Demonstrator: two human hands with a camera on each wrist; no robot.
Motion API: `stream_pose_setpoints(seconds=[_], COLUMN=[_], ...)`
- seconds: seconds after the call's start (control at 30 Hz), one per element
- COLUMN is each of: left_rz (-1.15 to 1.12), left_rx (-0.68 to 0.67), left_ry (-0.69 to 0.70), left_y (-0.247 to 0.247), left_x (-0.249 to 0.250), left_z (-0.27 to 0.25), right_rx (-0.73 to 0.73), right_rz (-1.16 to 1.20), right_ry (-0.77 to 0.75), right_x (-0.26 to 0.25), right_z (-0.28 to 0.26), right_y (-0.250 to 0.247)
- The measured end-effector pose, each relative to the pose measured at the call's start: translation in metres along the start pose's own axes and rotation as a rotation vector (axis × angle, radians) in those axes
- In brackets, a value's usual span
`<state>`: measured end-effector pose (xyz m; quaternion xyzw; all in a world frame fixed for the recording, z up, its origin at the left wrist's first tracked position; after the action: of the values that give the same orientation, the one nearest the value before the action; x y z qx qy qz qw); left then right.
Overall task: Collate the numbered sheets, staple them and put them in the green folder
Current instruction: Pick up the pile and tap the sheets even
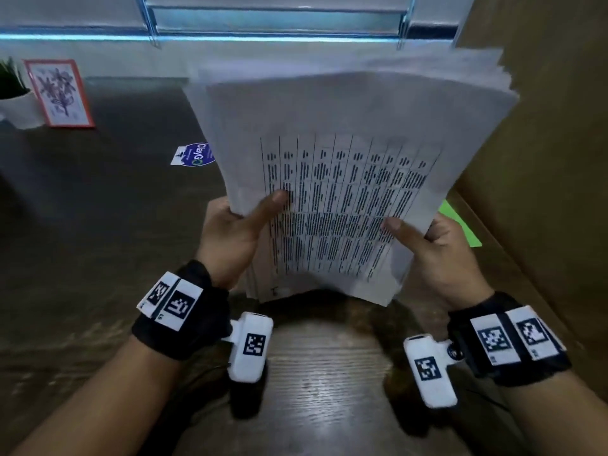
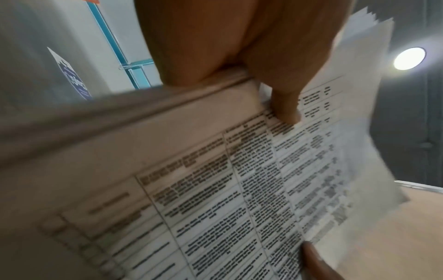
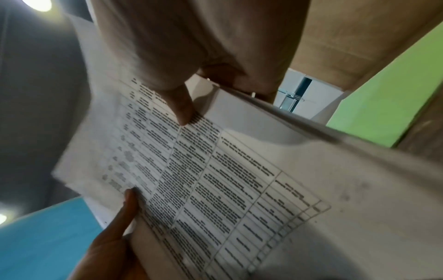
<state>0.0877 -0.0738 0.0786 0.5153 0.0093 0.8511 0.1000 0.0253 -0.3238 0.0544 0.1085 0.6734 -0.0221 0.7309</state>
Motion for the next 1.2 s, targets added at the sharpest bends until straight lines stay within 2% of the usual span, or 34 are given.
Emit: stream_pose_setpoints(seconds=[0.07,0.13,0.23,0.3,0.4,0.47,0.57,0.63,0.73,0.9,1.07,1.2], left_rz=[-0.032,-0.049,-0.008,0.019,0.005,-0.105,-0.25,-0.18,0.003,0.044,0.1,0.053], left_rx=[0.042,0.008,-0.082,-0.091,-0.005,0.08,0.14,0.106,0.038,0.016,-0.08,-0.037], left_ry=[0.07,0.084,0.016,-0.028,-0.03,-0.038,-0.053,-0.051,-0.046,0.084,0.051,0.079], left_y=[-0.004,-0.004,-0.001,0.0,-0.005,-0.01,-0.011,-0.008,-0.003,-0.005,0.0,0.0], left_x=[0.013,0.016,0.005,-0.003,-0.004,-0.003,-0.002,-0.005,-0.002,0.03,0.019,0.024], left_z=[0.003,0.005,0.003,0.001,0.002,0.005,0.007,0.005,0.0,0.004,0.004,0.005], right_rx=[0.008,-0.019,-0.07,-0.087,-0.12,-0.102,-0.01,0.037,0.015,-0.063,-0.108,-0.076], right_rz=[0.033,0.024,-0.016,-0.071,-0.115,-0.114,-0.098,-0.169,-0.268,-0.217,-0.221,-0.22], right_ry=[-0.038,-0.071,-0.051,-0.014,0.072,0.102,0.044,-0.014,-0.056,-0.225,-0.121,-0.108], right_x=[-0.01,-0.019,-0.015,-0.008,0.007,0.013,0.008,0.003,-0.002,-0.037,-0.028,-0.032], right_z=[-0.002,-0.005,-0.008,-0.006,-0.001,0.0,-0.001,-0.003,-0.009,-0.021,-0.016,-0.015], right_y=[0.0,0.005,0.01,0.01,0.007,0.004,-0.002,-0.001,0.008,0.019,0.017,0.01])
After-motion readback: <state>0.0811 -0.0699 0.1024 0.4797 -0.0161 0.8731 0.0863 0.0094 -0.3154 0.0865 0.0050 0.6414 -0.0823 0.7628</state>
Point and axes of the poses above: each hand's wrist, its own z-axis towards the middle knuckle, its own y-axis out of the palm, x = y × z, the point moved 10 cm from there along z, towards the middle knuckle, and after that the axes turned 12 degrees about y, right-handed, at the moved point
